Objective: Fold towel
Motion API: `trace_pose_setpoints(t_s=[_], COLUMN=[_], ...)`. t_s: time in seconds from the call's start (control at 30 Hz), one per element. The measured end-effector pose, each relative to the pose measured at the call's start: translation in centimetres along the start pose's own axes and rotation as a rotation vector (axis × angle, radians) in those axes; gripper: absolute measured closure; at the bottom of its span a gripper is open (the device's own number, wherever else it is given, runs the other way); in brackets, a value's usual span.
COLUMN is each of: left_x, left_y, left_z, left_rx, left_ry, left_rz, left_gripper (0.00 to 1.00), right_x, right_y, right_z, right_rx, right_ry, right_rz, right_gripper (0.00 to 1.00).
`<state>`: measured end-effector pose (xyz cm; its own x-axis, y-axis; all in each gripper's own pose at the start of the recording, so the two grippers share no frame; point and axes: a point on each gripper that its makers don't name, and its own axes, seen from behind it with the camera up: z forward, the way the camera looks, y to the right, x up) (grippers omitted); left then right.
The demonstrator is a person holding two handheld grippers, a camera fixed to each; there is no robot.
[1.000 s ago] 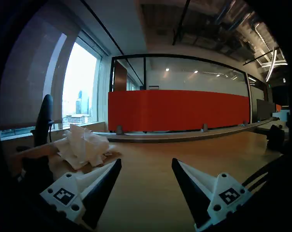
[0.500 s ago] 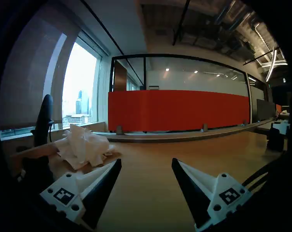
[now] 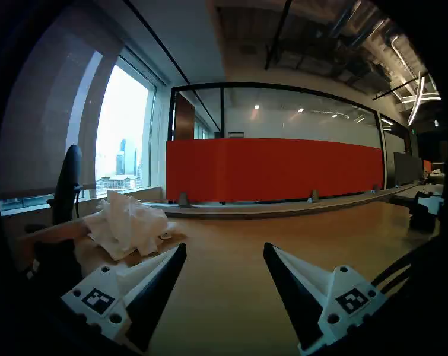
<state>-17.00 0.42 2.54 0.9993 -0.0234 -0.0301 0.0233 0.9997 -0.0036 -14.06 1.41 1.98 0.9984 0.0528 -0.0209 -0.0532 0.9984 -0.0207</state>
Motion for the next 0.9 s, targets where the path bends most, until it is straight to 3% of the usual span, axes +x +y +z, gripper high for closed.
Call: trace_pose_setpoints(t_s=[0.3, 0.9], left_x=[-0.02, -0.12], left_y=[0.00, -0.03], left_z=[-0.03, -0.01], left_rx=[0.000, 0.000], left_ry=[0.000, 0.000], left_rz=[0.000, 0.000], left_gripper=[0.03, 0.03], right_x=[0.02, 0.15], right_y=[-0.96, -1.02], right_z=[0.03, 0.12], right_rx=[0.010, 0.009], right_ry=[0.001, -0.002], right_rz=[-0.027, -0.025], right_gripper=[0.01, 0.00])
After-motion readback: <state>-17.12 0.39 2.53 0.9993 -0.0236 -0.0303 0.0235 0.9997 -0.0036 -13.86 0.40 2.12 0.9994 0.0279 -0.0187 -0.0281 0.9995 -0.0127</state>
